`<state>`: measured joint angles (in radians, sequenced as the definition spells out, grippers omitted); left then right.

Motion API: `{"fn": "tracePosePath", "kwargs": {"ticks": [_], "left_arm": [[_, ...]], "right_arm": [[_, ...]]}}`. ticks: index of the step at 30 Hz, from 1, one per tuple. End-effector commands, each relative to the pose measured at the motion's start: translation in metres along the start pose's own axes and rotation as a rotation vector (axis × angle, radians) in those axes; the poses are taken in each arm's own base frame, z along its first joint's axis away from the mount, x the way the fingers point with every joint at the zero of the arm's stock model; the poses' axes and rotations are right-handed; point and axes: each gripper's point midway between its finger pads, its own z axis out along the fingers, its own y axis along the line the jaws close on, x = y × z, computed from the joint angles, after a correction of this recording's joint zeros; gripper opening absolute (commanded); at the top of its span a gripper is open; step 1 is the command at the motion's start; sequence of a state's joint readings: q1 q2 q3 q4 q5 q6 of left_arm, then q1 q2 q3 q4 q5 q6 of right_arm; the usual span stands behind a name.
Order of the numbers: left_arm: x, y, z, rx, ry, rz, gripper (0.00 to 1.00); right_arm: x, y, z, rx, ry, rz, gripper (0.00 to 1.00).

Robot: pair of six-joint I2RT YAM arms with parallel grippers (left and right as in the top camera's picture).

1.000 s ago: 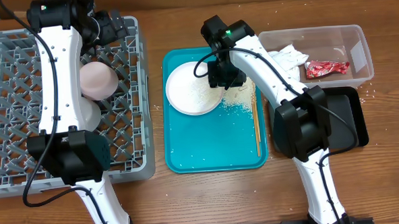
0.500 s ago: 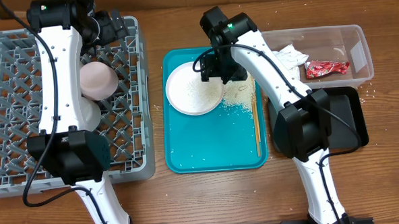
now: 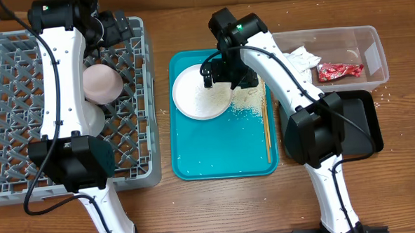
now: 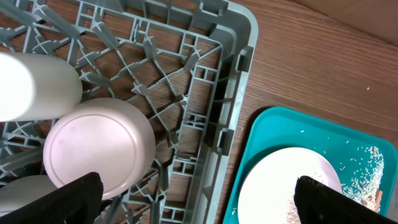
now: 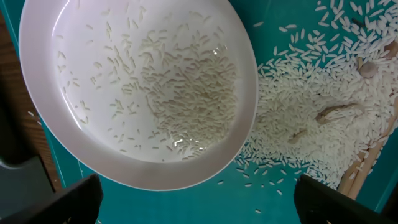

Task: Sort waste into correct bins and load items into the dishwasher

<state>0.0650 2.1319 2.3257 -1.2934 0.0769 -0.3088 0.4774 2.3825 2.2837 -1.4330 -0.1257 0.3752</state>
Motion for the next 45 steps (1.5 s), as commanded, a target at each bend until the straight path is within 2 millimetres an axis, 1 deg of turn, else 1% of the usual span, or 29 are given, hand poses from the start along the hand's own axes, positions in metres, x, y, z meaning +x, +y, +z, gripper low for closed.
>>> {"fn": "tracePosePath", "kwargs": {"ticks": [1,4,6,9,11,13,15,18,20,23,25,32,36,40,45], "left_arm": [[-0.01,-0.002,-0.025,0.008,-0.063,-0.008,1.0],[-0.009,-0.003,-0.025,0.01,-0.062,-0.005,1.0],[-0.008,-0.007,-0.025,0.014,-0.06,0.001,1.0],[-0.008,-0.008,-0.024,0.015,-0.06,0.004,1.0],[-0.008,-0.008,-0.024,0.015,-0.06,0.004,1.0],[-0.008,-0.007,-0.025,0.014,-0.06,0.003,1.0],[-0.009,-0.006,-0.025,0.013,-0.061,-0.001,1.0],[-0.008,-0.007,-0.025,0.014,-0.061,0.001,1.0],[-0.008,-0.007,-0.025,0.014,-0.061,0.002,1.0],[-0.008,-0.007,-0.025,0.014,-0.06,0.002,1.0],[-0.008,-0.006,-0.025,0.013,-0.06,0.001,1.0],[-0.008,-0.007,-0.025,0.014,-0.061,0.001,1.0],[-0.008,-0.007,-0.025,0.013,-0.06,0.001,1.0],[-0.008,-0.007,-0.025,0.014,-0.061,0.001,1.0],[-0.008,-0.007,-0.025,0.013,-0.06,0.001,1.0]], "right_arm": [[-0.011,0.001,-0.025,-0.01,-0.077,0.02,1.0],[-0.016,0.003,-0.043,-0.023,-0.129,0.013,1.0],[-0.02,0.0,-0.06,0.0,-0.186,0.013,1.0],[-0.025,-0.016,-0.097,0.077,-0.301,0.066,1.0],[-0.022,-0.026,-0.123,0.117,-0.363,0.075,1.0],[-0.015,-0.036,-0.149,0.156,-0.411,0.084,1.0],[-0.003,-0.048,-0.175,0.199,-0.452,0.116,1.0],[0.016,-0.062,-0.202,0.231,-0.482,0.163,1.0],[0.031,-0.067,-0.216,0.228,-0.482,0.182,1.0],[0.052,-0.076,-0.226,0.247,-0.453,0.201,1.0],[0.056,-0.075,-0.226,0.237,-0.444,0.19,1.0],[0.065,-0.083,-0.227,0.249,-0.435,0.207,1.0],[0.069,-0.077,-0.228,0.214,-0.424,0.19,1.0],[0.075,-0.063,-0.224,0.157,-0.371,0.061,1.0],[0.075,-0.065,-0.224,0.177,-0.364,-0.033,1.0]]}}
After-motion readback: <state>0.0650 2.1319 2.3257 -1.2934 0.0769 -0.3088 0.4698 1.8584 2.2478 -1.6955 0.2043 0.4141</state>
